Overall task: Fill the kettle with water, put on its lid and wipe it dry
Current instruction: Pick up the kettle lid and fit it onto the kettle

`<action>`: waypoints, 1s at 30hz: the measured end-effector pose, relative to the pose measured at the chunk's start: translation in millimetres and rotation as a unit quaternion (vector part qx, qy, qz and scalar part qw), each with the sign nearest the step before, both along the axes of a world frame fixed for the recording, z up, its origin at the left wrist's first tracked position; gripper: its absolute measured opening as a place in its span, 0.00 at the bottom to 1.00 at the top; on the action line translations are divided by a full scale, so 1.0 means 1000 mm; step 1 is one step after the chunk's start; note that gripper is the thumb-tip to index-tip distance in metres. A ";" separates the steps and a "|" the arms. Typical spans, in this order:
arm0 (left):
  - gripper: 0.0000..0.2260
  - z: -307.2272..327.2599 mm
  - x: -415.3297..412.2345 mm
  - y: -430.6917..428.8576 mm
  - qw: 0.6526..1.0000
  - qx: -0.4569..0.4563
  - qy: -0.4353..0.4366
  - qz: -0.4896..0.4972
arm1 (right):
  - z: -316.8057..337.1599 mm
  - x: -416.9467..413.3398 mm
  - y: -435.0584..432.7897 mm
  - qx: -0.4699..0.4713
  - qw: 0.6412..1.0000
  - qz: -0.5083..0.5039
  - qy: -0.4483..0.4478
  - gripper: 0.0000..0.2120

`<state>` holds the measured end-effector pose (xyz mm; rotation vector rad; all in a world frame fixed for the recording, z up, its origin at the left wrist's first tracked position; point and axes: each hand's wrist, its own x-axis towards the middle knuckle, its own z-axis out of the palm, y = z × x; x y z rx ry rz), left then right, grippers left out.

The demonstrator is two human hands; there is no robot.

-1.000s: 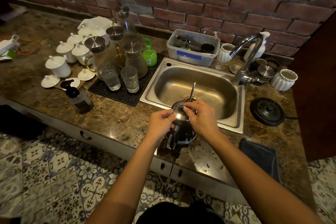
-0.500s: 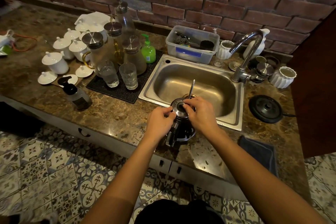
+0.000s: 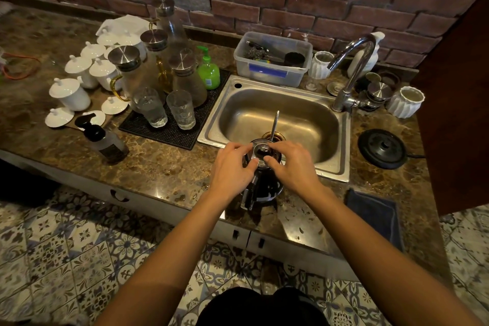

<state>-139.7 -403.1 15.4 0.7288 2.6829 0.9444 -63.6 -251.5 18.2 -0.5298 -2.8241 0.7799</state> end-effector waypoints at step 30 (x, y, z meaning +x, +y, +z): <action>0.23 -0.015 -0.007 0.001 1.000 -0.005 -0.012 -0.002 | -0.019 0.006 -0.016 -0.082 0.990 -0.103 0.056 0.18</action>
